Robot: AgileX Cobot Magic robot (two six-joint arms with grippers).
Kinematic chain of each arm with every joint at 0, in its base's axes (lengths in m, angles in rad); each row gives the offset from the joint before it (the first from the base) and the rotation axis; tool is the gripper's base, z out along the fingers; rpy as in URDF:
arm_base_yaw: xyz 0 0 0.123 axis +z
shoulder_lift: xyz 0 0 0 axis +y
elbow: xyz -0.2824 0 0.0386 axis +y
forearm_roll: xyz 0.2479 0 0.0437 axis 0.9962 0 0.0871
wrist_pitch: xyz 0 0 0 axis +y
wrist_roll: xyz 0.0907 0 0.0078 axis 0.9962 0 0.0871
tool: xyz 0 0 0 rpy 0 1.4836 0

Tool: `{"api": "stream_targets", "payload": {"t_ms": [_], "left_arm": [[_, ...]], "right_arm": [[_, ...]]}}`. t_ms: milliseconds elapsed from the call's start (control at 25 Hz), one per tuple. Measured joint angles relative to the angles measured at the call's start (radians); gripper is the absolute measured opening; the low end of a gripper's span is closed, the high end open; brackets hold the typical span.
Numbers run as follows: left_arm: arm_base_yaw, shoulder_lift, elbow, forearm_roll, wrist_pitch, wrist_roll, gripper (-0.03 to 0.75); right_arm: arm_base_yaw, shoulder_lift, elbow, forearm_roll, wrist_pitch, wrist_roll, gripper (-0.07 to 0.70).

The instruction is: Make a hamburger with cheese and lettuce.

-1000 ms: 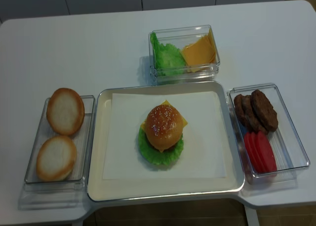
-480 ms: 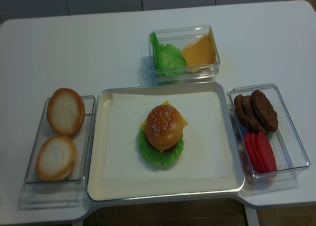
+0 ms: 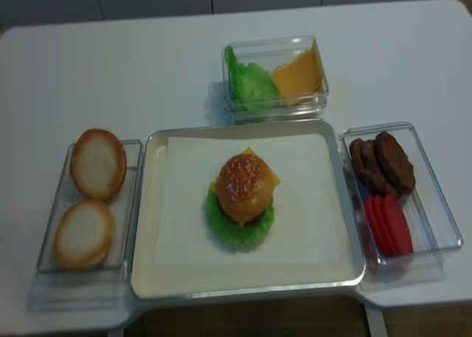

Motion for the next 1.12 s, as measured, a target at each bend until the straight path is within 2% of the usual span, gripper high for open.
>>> {"api": "stream_targets", "payload": {"t_ms": [320, 600, 760, 1120], "left_arm": [[0.000, 0.000, 0.082, -0.024, 0.000, 0.000, 0.556], [0.000, 0.000, 0.088, -0.016, -0.042, 0.000, 0.528], [0.000, 0.000, 0.121, -0.016, -0.086, 0.000, 0.524], [0.000, 0.000, 0.123, -0.015, -0.099, 0.002, 0.524]], "right_arm": [[0.000, 0.000, 0.000, 0.000, 0.000, 0.002, 0.387], [0.000, 0.000, 0.000, 0.000, 0.000, 0.002, 0.387], [0.000, 0.000, 0.000, 0.000, 0.000, 0.002, 0.387], [0.000, 0.000, 0.000, 0.000, 0.000, 0.002, 0.387]]}}
